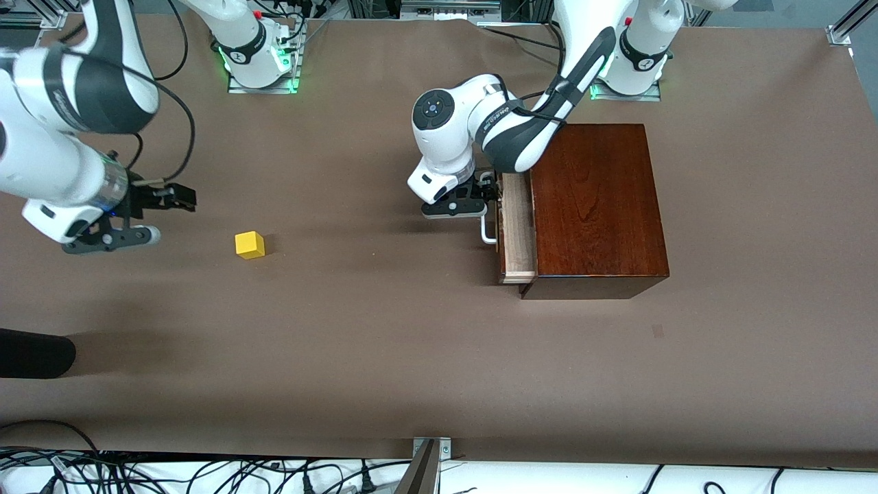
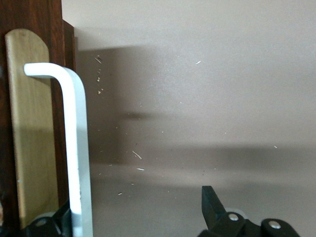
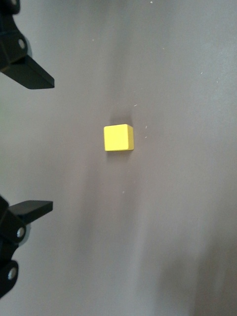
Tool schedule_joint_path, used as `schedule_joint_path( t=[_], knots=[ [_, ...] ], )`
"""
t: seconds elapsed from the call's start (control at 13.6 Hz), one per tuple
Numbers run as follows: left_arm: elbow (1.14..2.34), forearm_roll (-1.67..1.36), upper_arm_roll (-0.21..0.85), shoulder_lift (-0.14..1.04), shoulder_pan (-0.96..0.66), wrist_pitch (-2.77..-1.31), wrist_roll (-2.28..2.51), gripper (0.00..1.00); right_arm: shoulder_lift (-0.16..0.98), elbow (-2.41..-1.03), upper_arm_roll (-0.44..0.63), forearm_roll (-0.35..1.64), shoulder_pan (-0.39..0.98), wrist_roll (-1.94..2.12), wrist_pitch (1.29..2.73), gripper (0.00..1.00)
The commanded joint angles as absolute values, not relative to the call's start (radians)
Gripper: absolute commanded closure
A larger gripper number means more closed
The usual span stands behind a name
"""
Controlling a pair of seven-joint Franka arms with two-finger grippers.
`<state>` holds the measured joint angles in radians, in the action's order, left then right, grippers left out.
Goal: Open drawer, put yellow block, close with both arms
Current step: 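Pull the drawer open with the left gripper while the right gripper reaches the cube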
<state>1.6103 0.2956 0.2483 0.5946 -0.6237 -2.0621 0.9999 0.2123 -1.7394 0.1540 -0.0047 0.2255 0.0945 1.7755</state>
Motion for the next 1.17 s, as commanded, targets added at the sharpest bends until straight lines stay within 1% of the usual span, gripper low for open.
schedule_joint_path(
  t=[0.0, 0.15, 0.29, 0.44, 0.66, 0.81, 0.88, 1.1],
  knots=[
    [1.543, 0.296, 0.242, 0.675, -0.681, -2.209, 0.979, 0.0, 0.21, -1.856, 0.15, 0.018, 0.224, 0.084, 1.915, 0.0],
    [1.534, 0.293, 0.242, 0.681, -0.683, -2.209, 0.979, 0.0, 0.235, -1.89, 0.15, 0.026, 0.224, 0.084, 1.977, 0.0],
    [1.496, 0.296, 0.244, 0.699, -0.695, -2.207, 0.98, 0.0, 0.285, -1.907, 0.147, 0.041, 0.224, 0.084, 2.04, 0.0],
    [1.494, 0.298, 0.238, 0.696, -0.701, -2.198, 0.974, 0.0, 0.32, -1.936, 0.126, 0.064, 0.224, 0.084, 2.103, 0.0],
    [1.459, 0.298, 0.233, 0.695, -0.698, -2.16, 0.971, 0.0, 0.365, -2.006, 0.106, 0.081, 0.224, 0.083, 2.224, 0.0],
    [1.437, 0.296, 0.23, 0.695, -0.698, -2.132, 0.971, 0.0, 0.388, -2.075, 0.106, 0.081, 0.224, 0.084, 2.33, 0.0],
    [1.436, 0.298, 0.229, 0.695, -0.698, -2.111, 0.973, 0.0, 0.387, -2.098, 0.101, 0.081, 0.225, 0.087, 2.354, 0.0],
    [1.408, 0.308, 0.225, 0.693, -0.704, -2.017, 0.973, 0.0, 0.385, -2.103, 0.1, 0.08, 0.225, 0.1, 2.347, 0.0]
  ],
)
